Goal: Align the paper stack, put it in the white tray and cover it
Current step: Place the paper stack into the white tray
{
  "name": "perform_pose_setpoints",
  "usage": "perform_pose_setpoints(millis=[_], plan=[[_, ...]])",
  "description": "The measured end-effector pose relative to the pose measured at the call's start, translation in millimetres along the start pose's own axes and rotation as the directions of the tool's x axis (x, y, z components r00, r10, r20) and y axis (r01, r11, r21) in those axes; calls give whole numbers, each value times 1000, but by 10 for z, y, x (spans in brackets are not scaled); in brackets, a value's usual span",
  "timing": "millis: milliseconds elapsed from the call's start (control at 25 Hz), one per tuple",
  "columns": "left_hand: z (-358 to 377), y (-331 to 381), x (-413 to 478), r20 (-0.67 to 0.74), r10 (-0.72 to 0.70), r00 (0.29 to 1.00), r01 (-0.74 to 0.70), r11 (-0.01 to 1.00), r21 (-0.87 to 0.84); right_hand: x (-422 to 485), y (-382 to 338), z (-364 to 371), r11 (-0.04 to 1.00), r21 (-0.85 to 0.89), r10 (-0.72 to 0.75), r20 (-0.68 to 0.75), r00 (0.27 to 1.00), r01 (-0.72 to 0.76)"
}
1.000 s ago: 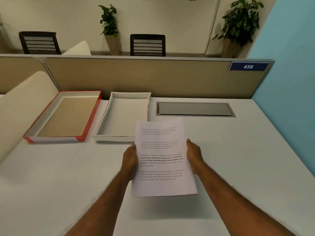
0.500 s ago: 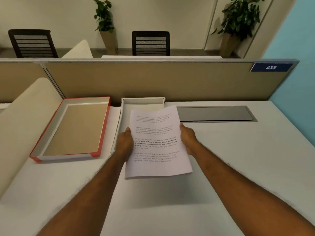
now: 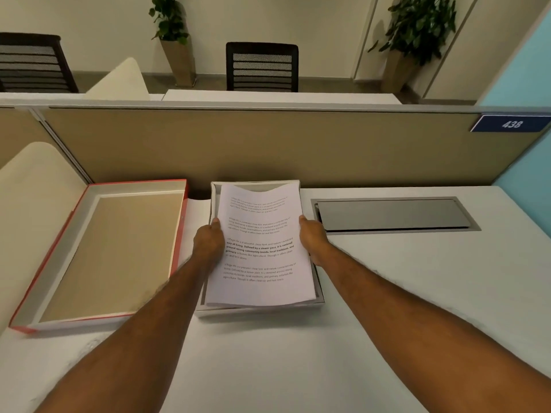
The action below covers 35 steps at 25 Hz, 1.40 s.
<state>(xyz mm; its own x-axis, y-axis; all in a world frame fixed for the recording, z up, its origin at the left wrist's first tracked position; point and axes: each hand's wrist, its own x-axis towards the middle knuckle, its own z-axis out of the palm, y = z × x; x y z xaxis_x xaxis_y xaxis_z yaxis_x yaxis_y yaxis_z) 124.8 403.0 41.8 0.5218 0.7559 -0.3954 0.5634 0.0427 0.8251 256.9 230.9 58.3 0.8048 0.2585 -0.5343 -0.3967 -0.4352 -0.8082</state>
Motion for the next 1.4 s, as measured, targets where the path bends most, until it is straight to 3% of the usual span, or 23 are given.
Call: perform_pose_setpoints(millis=[280,560,760,960,1080,1160,1280,1400], plan=[[123,-56,439,-51,-46,998,57,972,228,365,-63,259,981,-196,1,12,1000,2],[263,-35,527,-88,-65,994,90,946,312,483,37,349,963,-269,3,-1,1000,-4],[347,-55,464,-97,-136,986,153,965,211,428,67,355,973,-230,4,55,998,9],[374,-86,263,-81,-81,993,98,970,223,284,94,342,954,-289,-59,66,996,76],[399,-187,125,-51,21,998,-9,976,219,179,206,389,882,-426,-203,41,978,201],[425,-263,37,-32,105,994,-90,948,304,98,299,413,779,-553,-321,52,946,295],[414,-341,-108,-12,234,972,-188,810,555,11,415,376,572,-726,-422,137,896,380],[327,-416,-237,75,360,930,-314,673,670,-61,514,308,448,-795,-461,186,868,408]])
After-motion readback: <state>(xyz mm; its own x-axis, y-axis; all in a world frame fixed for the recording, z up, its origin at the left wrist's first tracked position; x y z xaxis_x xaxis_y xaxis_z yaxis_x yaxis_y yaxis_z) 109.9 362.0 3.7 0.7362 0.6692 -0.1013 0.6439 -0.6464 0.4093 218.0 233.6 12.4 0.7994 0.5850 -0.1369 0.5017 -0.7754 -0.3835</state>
